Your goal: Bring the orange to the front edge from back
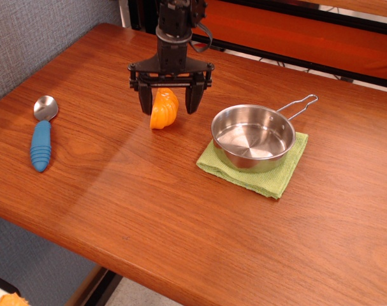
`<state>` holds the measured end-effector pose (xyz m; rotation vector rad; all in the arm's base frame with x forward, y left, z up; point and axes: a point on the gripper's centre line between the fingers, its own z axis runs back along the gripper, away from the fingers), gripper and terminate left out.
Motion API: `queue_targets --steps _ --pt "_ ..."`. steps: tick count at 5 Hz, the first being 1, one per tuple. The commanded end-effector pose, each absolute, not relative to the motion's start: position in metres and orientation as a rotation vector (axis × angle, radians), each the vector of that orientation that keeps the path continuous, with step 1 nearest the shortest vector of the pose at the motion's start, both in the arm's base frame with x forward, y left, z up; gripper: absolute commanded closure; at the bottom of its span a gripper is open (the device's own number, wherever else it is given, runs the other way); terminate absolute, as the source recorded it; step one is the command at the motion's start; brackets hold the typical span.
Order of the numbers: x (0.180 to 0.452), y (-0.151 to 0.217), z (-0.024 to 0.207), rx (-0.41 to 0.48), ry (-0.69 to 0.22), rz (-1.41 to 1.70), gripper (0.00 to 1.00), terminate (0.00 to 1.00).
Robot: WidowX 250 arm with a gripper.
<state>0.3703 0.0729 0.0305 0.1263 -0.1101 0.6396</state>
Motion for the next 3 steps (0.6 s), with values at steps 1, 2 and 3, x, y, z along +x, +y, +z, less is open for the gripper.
queue_targets --steps 1,2,3 --pt "0.3725 0.0824 0.0360 0.135 -0.122 0.667 0.00 0.00" --pt "0.3711 0.0868 0.0338 0.132 -0.138 0.674 1.00 0.00" --pt "0.3697 0.0909 0.0357 0.137 -0.142 0.679 1.00 0.00"
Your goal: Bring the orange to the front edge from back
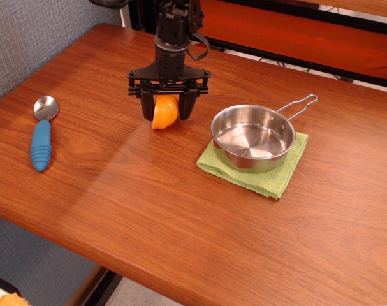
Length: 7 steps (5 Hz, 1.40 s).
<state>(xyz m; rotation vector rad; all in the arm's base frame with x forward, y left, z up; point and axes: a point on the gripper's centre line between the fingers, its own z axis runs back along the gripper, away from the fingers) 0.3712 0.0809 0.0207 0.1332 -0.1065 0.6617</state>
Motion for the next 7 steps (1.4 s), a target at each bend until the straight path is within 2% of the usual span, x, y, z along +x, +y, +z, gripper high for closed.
queue_targets --steps 1,2,3,4,6,7 --pt "0.367 0.095 0.035 0.147 -0.139 0.684 1.00 0.00" --pt "0.356 0.095 0.052 0.163 -0.159 0.705 1.00 0.00" --pt "0.333 0.086 0.067 0.183 -0.179 0.732 1.00 0.00" --pt "0.302 0.072 0.073 0.196 -0.187 0.766 1.00 0.00" --pt "0.245 0.029 0.058 0.142 -0.172 0.786 1.00 0.00" --pt "0.234 0.001 0.047 0.086 -0.199 0.759 1.00 0.00"
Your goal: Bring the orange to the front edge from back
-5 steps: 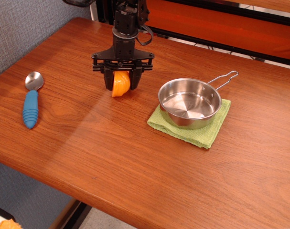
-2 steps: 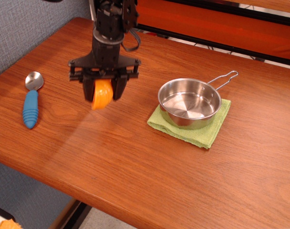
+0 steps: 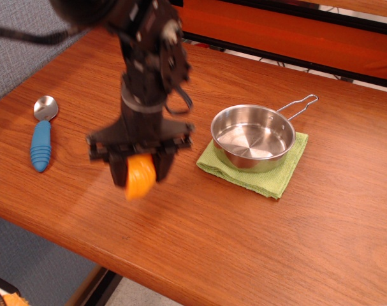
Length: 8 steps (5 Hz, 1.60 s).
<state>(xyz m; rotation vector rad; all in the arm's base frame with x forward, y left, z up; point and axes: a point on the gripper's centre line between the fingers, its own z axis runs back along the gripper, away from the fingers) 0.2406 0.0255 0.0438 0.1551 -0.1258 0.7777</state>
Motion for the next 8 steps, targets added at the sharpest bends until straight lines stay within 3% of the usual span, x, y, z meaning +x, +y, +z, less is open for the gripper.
queue_targets --steps 1,3,4,8 --pt "0.231 -0.013 0.039 0.078 -0.199 0.733 1.00 0.00" --pt "0.231 -0.016 0.025 0.083 -0.192 0.740 1.00 0.00" --pt "0.229 -0.018 0.024 0.082 -0.192 0.750 0.00 0.00" --pt "0.238 -0.027 0.059 0.100 -0.196 0.708 0.00 0.00"
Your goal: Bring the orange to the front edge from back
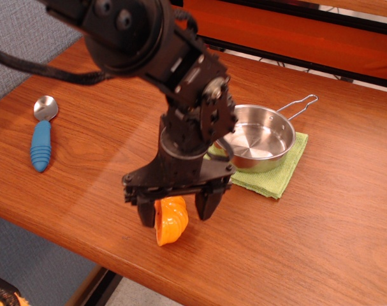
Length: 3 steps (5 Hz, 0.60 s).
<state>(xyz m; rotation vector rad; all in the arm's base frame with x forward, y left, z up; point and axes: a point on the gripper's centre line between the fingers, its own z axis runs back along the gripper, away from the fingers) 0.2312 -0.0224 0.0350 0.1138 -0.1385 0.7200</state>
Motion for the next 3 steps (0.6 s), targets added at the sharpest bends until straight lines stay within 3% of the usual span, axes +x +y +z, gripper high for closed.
queue_targets --steps 1,3 --pt "0.245 -0.044 0.074 0.090 -0.211 0.613 0.00 0.00" --pt "0.270 -0.092 0.089 -0.006 -0.227 0.355 0.00 0.00"
